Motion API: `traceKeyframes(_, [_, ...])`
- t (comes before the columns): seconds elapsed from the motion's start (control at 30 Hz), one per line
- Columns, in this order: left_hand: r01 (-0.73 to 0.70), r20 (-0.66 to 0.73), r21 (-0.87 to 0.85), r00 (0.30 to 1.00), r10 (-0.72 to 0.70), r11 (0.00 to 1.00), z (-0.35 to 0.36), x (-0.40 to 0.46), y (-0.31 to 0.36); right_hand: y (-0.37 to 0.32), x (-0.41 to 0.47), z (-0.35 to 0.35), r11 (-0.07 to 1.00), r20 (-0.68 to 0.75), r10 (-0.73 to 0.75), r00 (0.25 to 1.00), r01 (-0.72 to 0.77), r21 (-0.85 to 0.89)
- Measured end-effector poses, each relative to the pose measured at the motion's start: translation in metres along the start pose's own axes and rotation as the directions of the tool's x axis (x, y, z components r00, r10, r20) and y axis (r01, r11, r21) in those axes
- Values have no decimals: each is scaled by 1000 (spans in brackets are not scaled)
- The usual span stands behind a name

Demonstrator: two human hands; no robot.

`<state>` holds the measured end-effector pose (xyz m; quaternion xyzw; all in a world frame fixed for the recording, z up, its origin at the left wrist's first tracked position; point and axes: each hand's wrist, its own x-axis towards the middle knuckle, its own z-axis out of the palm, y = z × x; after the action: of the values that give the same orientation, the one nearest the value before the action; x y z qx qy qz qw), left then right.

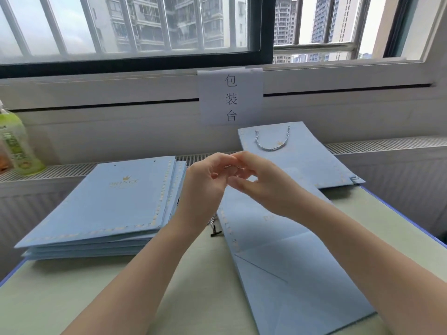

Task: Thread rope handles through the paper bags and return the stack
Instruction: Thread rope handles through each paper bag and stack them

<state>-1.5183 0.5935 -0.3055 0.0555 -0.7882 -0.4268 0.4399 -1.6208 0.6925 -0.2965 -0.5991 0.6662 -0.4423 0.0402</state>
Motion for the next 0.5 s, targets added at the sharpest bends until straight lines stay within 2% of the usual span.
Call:
traceKeyframes(0.07, [6, -16, -45, 1000, -7, 999, -2, 1, 2, 1, 1, 0, 992, -62, 32, 998, -24, 128])
traceKeyframes(0.27, [102, -76, -38, 992, -104, 994, -7, 5, -4, 2, 3, -23, 943, -311, 140, 940, -31, 332])
traceKeyframes(0.5, [160, -50, -79, 985, -164, 984, -7, 5, -8, 6, 3, -27, 962, -512, 154, 845, -10, 271])
